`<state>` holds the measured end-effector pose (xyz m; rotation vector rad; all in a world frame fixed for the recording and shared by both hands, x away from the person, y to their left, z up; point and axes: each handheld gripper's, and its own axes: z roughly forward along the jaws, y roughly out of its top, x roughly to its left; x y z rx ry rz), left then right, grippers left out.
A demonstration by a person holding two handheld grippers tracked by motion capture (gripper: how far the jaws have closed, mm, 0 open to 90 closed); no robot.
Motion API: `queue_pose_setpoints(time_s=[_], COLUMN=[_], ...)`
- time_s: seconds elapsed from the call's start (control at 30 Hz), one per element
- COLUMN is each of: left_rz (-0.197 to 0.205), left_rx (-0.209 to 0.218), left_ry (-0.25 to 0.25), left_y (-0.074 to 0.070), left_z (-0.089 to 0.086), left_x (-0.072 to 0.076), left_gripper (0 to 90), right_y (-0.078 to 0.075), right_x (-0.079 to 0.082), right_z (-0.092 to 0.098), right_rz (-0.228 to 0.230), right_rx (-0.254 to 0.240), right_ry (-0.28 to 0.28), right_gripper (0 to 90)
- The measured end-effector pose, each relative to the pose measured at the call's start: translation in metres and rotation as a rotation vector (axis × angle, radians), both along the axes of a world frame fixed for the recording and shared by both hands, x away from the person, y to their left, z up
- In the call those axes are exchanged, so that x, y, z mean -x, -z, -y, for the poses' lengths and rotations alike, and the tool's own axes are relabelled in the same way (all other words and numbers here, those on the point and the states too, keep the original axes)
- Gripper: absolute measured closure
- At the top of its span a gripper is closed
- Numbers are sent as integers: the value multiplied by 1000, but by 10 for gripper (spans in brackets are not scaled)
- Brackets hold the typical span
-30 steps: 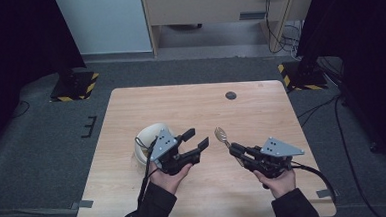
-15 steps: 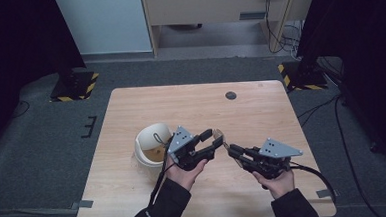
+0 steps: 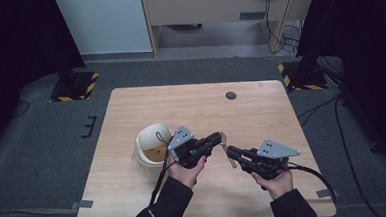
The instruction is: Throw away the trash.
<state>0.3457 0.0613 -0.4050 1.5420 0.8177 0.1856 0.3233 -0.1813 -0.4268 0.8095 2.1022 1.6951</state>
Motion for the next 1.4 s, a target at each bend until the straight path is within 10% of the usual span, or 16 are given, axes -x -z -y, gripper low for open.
queue_pose_setpoints(time_s=[0.57,1.03,1.4], left_rz=[121,234,253], left_rx=[-27,-37,-73], left_ry=[-45,-144,-207], left_y=[-26,-49,-49], left_z=[-48,-130,-159], left_x=[16,40,39], left_gripper=[860,859,859], right_y=[-2,27,48], right_x=[-5,-20,-28], right_z=[18,43,56], right_rz=[-15,-82,-143], right_rx=[-33,177,267], right_ry=[66,253,314], right_gripper=[610,458,417])
